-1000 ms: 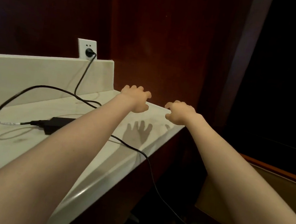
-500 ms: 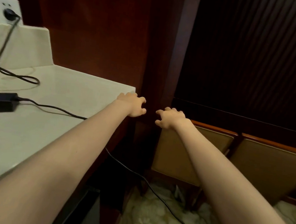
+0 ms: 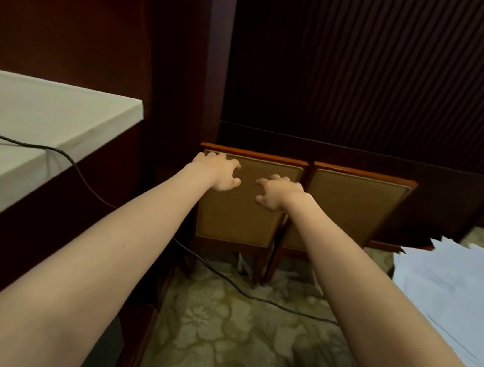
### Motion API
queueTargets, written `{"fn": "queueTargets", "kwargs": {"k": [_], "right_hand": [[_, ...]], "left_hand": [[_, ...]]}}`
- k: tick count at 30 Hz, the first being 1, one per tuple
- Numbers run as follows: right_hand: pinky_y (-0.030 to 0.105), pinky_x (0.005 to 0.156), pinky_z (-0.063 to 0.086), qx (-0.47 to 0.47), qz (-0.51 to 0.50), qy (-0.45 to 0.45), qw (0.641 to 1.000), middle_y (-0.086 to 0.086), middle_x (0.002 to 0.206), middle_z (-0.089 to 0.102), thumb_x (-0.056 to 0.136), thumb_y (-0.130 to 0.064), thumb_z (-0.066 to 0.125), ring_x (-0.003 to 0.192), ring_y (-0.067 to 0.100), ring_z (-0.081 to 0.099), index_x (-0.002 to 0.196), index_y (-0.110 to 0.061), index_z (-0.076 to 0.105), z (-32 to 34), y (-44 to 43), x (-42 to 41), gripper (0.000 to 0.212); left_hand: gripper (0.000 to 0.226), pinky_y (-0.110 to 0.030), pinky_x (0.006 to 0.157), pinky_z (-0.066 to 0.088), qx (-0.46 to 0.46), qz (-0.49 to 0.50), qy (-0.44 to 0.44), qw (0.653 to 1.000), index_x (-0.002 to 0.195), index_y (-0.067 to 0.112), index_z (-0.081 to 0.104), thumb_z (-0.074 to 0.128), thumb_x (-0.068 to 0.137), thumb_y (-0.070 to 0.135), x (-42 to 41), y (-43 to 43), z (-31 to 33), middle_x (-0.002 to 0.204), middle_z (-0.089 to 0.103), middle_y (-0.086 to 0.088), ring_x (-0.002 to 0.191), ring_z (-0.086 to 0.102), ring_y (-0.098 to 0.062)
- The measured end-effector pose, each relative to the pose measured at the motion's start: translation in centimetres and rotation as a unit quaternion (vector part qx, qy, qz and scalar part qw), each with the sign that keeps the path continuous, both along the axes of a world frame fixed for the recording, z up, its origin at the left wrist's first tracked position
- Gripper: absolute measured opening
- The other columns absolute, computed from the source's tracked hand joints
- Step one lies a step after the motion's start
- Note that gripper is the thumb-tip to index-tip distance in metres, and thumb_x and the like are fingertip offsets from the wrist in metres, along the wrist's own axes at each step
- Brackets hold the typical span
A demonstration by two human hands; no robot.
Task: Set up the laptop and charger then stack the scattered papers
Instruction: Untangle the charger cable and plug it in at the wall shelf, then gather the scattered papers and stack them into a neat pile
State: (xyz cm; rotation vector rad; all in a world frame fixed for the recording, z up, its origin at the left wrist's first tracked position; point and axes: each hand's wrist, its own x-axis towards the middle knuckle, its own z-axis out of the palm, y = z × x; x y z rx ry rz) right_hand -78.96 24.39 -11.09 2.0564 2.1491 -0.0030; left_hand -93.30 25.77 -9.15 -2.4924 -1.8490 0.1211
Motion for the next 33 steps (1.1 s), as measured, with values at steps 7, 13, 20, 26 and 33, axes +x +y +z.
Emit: {"fn": "queueTargets", "kwargs": {"k": [7, 13, 20, 26, 33], "right_hand": [[0.048, 0.111, 0.027, -0.027, -0.057, 0.038, 0.997, 0.01, 0.156, 0.019, 0.098, -0.038, 0.04, 0.141, 0.032, 0.021, 0.149, -0.026, 0.021, -1.2, -6.0, 6.7, 0.056], [0.045, 0.108, 0.031, -0.046, -0.136, 0.056, 0.988, 0.01, 0.153, 0.026, 0.098, -0.04, 0.039, 0.138, 0.032, 0.029, 0.148, -0.025, 0.025, -3.4, -11.8, 13.3, 0.054], [0.04, 0.106, 0.033, -0.068, -0.203, 0.061, 0.975, 0.011, 0.149, 0.034, 0.098, -0.041, 0.037, 0.134, 0.031, 0.035, 0.147, -0.023, 0.027, -5.9, -18.4, 19.6, 0.053], [0.044, 0.104, 0.034, -0.077, -0.274, 0.073, 0.956, 0.012, 0.146, 0.036, 0.097, -0.039, 0.037, 0.132, 0.032, 0.037, 0.144, -0.022, 0.033, -8.0, -23.3, 24.4, 0.05], [0.045, 0.108, 0.032, -0.088, -0.372, 0.102, 0.918, 0.01, 0.149, 0.032, 0.097, -0.039, 0.037, 0.135, 0.032, 0.033, 0.146, -0.023, 0.028, -9.8, -26.7, 29.0, 0.053]], "left_hand": [[0.053, -0.047, 0.112, 0.022, -0.022, -0.066, 0.003, 0.998, 0.147, 0.027, 0.023, 0.034, 0.097, 0.043, 6.4, -3.8, -1.7, 0.152, 0.025, -0.012, 0.139, 0.026, -0.034], [0.052, -0.047, 0.112, 0.022, -0.065, -0.122, 0.006, 0.99, 0.147, 0.025, 0.023, 0.033, 0.098, 0.042, 11.8, -7.8, -3.8, 0.153, 0.023, -0.012, 0.139, 0.025, -0.034], [0.052, -0.046, 0.109, 0.025, -0.107, -0.199, 0.028, 0.974, 0.146, 0.026, 0.025, 0.032, 0.098, 0.044, 19.3, -11.9, -6.2, 0.15, 0.028, -0.011, 0.136, 0.029, -0.033], [0.052, -0.046, 0.108, 0.026, -0.12, -0.276, 0.037, 0.953, 0.145, 0.025, 0.027, 0.032, 0.098, 0.045, 26.1, -14.8, -8.1, 0.148, 0.03, -0.012, 0.134, 0.031, -0.034], [0.052, -0.045, 0.106, 0.028, -0.131, -0.349, 0.053, 0.927, 0.144, 0.025, 0.028, 0.034, 0.096, 0.044, 33.1, -16.3, -10.3, 0.147, 0.033, -0.012, 0.132, 0.034, -0.033]]}}
